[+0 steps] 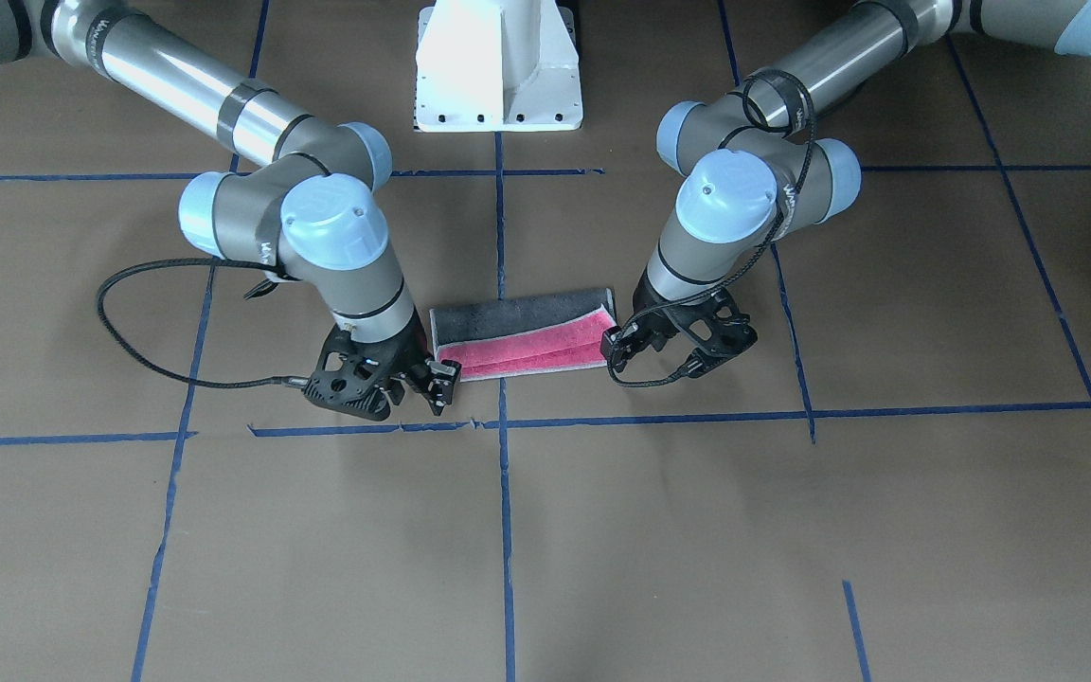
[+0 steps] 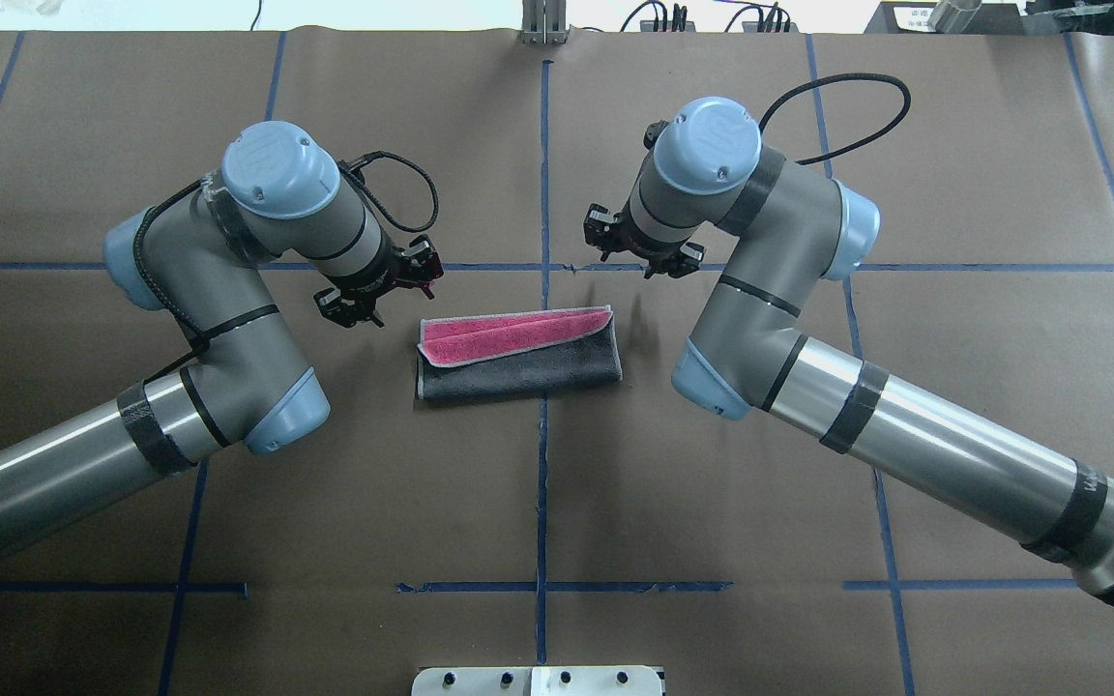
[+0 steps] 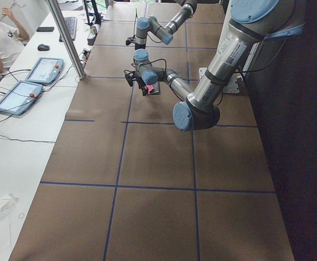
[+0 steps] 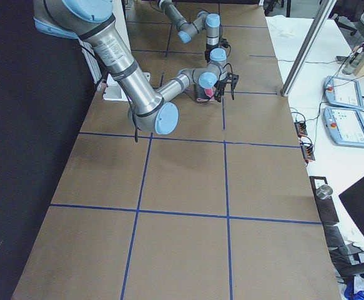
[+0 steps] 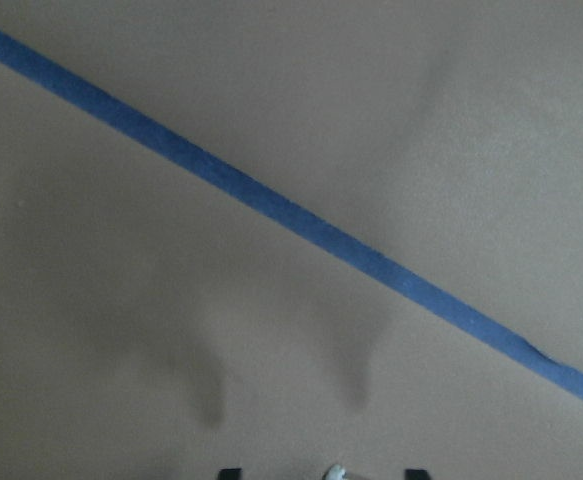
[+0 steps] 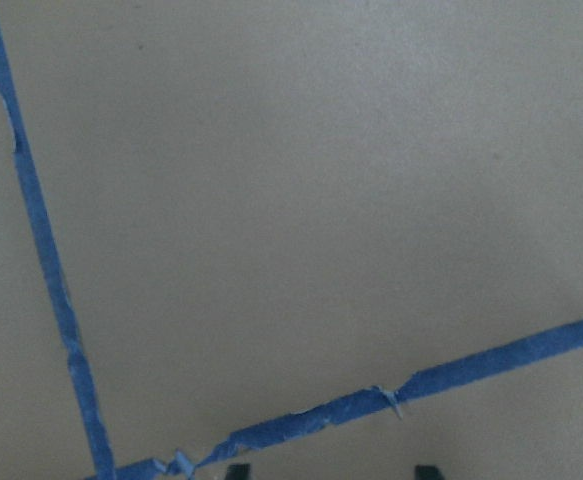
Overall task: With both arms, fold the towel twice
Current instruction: 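Release the towel and raise both grippers away from it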
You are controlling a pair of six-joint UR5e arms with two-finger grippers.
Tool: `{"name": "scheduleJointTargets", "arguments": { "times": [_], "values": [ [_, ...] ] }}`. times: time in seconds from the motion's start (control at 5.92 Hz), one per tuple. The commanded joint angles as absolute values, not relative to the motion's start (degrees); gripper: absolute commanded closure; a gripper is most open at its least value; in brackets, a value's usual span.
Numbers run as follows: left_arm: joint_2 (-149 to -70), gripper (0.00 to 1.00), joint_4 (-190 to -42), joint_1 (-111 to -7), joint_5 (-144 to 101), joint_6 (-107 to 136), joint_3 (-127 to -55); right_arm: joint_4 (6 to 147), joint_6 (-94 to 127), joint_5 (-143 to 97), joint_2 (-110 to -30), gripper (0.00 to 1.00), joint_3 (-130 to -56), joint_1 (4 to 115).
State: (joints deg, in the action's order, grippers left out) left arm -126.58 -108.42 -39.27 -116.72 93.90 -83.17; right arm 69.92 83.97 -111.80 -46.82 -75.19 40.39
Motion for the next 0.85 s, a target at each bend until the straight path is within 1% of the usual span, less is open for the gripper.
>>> {"name": "scheduleJointTargets", "arguments": {
  "times": [0.0,0.17,0.34,0.51,0.68],
  "values": [
    [-125.61,0.0,-107.94,-38.59,-119.0,98.48,-88.28,70.57,80.96,-118.01,-47.11,0.0,-74.97,44.63],
    [-124.81,0.0,-107.93,-37.54,-120.05,105.83,-91.29,76.14,77.55,-120.21,-47.28,0.0,-76.1,46.65],
    [-123.06,0.04,-107.93,-34.57,-119.36,109.47,-93.58,84.99,70.47,-120.23,-47.29,0.0,-79.07,47.8],
    [-122.52,0.23,-107.93,-31.06,-114.92,109.95,-93.43,89.17,66.49,-120.5,-49.03,0.0,-83.36,49.81],
    [-122.43,0.3,-107.93,-28.33,-111.48,109.95,-92.64,90.34,63.14,-123.11,-51.22,0.0,-86.37,51.57]
  ]
}}
